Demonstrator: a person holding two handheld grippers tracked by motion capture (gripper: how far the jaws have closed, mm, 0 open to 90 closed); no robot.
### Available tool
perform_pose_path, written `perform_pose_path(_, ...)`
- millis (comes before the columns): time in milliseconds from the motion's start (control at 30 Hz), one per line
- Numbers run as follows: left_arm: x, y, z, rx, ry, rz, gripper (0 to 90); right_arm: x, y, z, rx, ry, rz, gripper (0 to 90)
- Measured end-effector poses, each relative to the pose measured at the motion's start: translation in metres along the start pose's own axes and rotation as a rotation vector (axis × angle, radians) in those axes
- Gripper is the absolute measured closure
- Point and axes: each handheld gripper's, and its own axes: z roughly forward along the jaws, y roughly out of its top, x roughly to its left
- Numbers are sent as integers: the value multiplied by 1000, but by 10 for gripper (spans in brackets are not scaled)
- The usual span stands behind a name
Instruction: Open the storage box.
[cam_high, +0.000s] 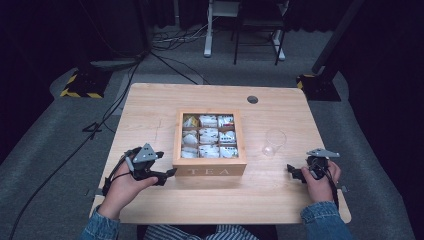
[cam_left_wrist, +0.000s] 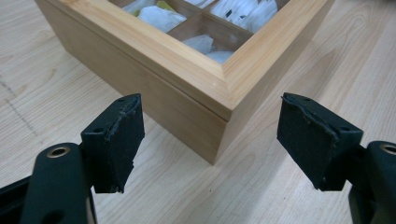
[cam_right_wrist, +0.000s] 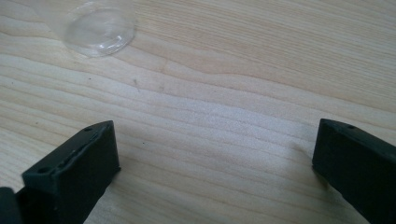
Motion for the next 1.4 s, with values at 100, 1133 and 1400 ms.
perform_pose_path(100, -2, 0, 4, 2, -11, -3, 240, 0, 0, 0, 0, 0, 1, 4)
perform_pose_path(1133, -3, -5, 18, 33, 11, 32, 559, 0, 0, 0, 1, 0, 1, 4)
perform_pose_path(1400, -5, -2, 15, 5, 31, 39, 574, 0, 0, 0, 0, 0, 1, 4)
